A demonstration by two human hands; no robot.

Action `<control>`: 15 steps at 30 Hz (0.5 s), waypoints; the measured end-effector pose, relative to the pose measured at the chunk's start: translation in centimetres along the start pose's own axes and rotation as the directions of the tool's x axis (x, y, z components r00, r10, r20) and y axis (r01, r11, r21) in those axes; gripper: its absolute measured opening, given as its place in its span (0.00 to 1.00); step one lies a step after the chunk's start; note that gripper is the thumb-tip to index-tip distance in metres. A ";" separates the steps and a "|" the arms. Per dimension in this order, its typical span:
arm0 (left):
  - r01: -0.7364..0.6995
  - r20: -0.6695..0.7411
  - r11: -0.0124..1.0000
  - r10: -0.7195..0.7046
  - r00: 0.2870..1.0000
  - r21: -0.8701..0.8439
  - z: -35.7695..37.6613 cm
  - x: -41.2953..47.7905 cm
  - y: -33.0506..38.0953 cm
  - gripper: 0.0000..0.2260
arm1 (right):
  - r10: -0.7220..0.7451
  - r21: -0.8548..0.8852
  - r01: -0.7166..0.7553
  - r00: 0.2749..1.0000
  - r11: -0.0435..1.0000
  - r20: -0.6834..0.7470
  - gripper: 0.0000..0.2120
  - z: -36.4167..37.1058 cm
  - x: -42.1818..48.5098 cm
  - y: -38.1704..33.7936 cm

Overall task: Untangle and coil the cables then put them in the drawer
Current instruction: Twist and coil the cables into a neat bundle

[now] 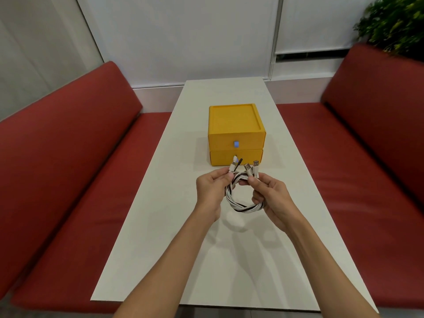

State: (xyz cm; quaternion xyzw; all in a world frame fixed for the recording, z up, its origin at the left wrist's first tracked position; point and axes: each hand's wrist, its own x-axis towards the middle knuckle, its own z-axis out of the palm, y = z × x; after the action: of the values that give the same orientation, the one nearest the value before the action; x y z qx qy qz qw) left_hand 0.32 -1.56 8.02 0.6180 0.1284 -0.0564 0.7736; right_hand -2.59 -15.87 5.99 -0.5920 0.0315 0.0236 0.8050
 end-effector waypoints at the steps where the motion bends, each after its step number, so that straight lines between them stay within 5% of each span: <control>1: -0.002 -0.020 1.000 0.002 1.000 -0.009 0.1 0.0 0.4 0.09 | -0.017 0.012 0.017 1.000 1.000 0.010 0.15 0.2 -0.1 -0.1; 6: 0.031 -0.150 1.000 -0.031 0.988 0.000 0.1 0.5 1.2 0.05 | -0.142 -0.064 0.145 0.989 0.987 0.050 0.14 0.9 -0.1 -0.5; 11: -0.124 -0.193 0.948 0.186 0.963 0.293 0.5 0.0 1.5 0.04 | -0.174 -0.199 0.189 0.981 0.962 0.090 0.13 0.9 -0.1 -1.0; 15: -0.083 -0.161 0.972 0.120 0.980 0.218 0.2 0.0 1.7 0.03 | -0.147 -0.165 0.161 0.985 0.973 0.092 0.13 0.5 -0.1 -1.1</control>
State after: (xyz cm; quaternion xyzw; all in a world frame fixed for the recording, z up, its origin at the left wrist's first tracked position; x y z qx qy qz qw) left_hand 0.72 -1.32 9.67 0.7047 0.1567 0.0239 0.6916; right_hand -2.54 -15.77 7.22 -0.6583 -0.0485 -0.0130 0.7511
